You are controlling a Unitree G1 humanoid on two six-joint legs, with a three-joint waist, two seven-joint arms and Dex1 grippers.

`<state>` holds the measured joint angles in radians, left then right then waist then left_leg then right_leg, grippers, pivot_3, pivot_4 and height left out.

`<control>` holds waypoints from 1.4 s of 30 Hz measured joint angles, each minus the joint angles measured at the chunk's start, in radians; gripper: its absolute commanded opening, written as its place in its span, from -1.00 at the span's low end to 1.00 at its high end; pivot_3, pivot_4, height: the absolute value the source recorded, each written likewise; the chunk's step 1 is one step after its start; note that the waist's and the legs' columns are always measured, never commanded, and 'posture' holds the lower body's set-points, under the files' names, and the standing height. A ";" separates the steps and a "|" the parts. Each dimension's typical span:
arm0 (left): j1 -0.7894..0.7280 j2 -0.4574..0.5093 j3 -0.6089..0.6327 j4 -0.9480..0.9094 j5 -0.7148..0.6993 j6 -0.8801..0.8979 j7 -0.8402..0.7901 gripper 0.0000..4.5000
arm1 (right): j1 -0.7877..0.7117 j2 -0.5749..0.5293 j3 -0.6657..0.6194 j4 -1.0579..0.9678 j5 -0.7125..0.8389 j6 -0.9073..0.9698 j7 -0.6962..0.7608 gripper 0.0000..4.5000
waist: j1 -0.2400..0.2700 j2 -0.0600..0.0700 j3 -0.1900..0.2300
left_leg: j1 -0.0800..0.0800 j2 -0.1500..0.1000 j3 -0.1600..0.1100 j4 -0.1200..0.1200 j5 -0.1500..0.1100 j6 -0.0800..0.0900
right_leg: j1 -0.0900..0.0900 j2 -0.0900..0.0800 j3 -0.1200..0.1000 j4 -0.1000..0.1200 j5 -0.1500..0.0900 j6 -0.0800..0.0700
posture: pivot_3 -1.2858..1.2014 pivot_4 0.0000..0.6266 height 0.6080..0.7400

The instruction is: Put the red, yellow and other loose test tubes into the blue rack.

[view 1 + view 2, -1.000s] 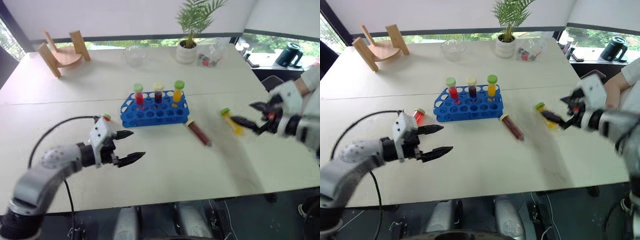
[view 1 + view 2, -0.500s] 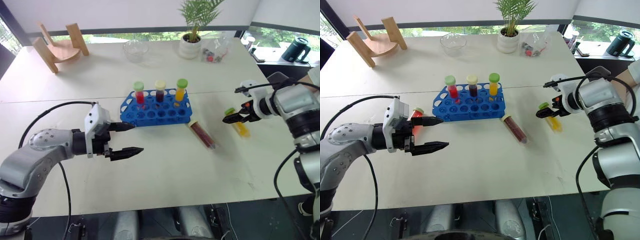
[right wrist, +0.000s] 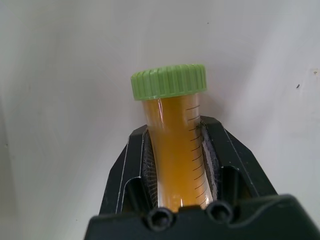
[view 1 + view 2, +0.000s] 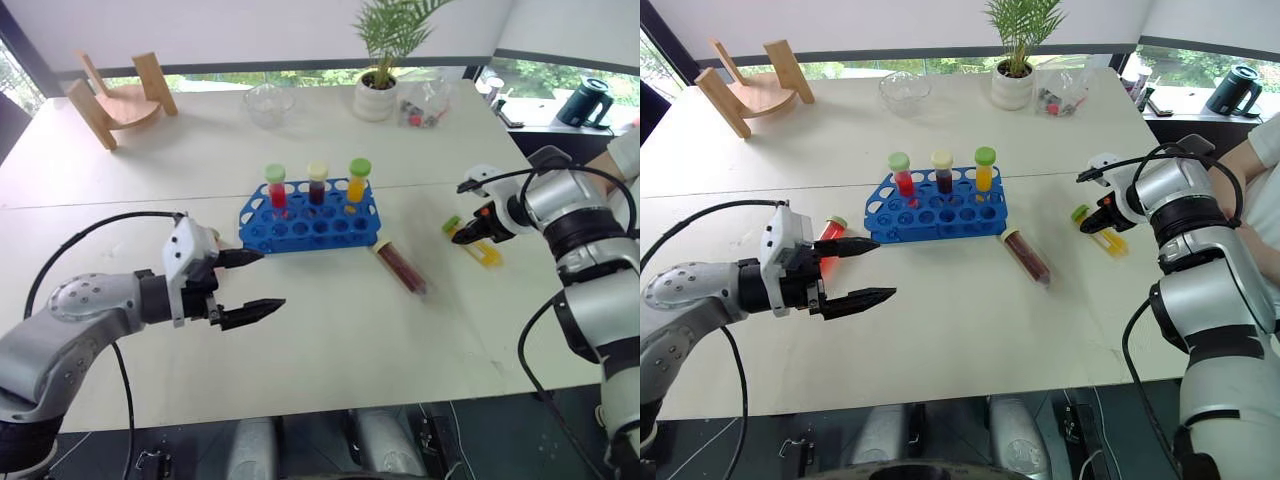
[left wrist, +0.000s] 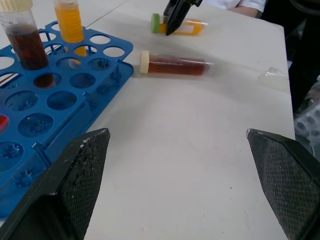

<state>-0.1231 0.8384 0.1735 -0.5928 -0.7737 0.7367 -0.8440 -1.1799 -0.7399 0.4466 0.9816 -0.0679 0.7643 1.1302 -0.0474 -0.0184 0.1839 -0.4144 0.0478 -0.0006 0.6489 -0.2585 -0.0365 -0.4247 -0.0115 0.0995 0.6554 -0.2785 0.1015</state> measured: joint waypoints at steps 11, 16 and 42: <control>-0.021 -0.018 -0.007 0.046 0.001 -0.007 0.001 1.00 | 0.442 0.304 -0.635 -0.999 0.419 -0.006 -0.248 -0.64 | 0.004 0.001 0.000 | 0.000 0.000 -0.005 0.000 0.001 -0.001 | 0.000 0.001 -0.003 0.008 -0.002 -0.002 | 0.03 -0.52 1.00; -0.045 -0.020 -0.041 0.065 0.002 -0.006 -0.003 1.00 | 0.523 0.452 -0.668 -1.040 0.467 -0.189 -0.362 -0.64 | 0.003 0.003 0.002 | 0.001 -0.001 -0.003 0.002 0.004 -0.006 | -0.001 0.000 -0.001 0.010 0.000 0.000 | 0.03 -0.52 1.00; -0.034 -0.022 -0.041 0.049 0.000 0.001 0.030 1.00 | 0.529 0.555 -0.531 -0.599 0.384 -0.718 -0.350 -0.64 | -0.022 0.001 0.001 | 0.006 0.000 -0.004 -0.001 0.004 -0.006 | 0.003 0.001 -0.001 0.010 0.000 0.000 | 0.03 -0.52 1.00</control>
<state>-0.1573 0.8164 0.1320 -0.5442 -0.7736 0.7378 -0.8135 -0.6514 -0.1848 -0.0848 0.3828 0.3166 0.0464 0.7799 -0.0694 -0.0170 0.1849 -0.4089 0.0475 -0.0044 0.6481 -0.2549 -0.0428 -0.4221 -0.0106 0.0988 0.6657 -0.2788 0.1015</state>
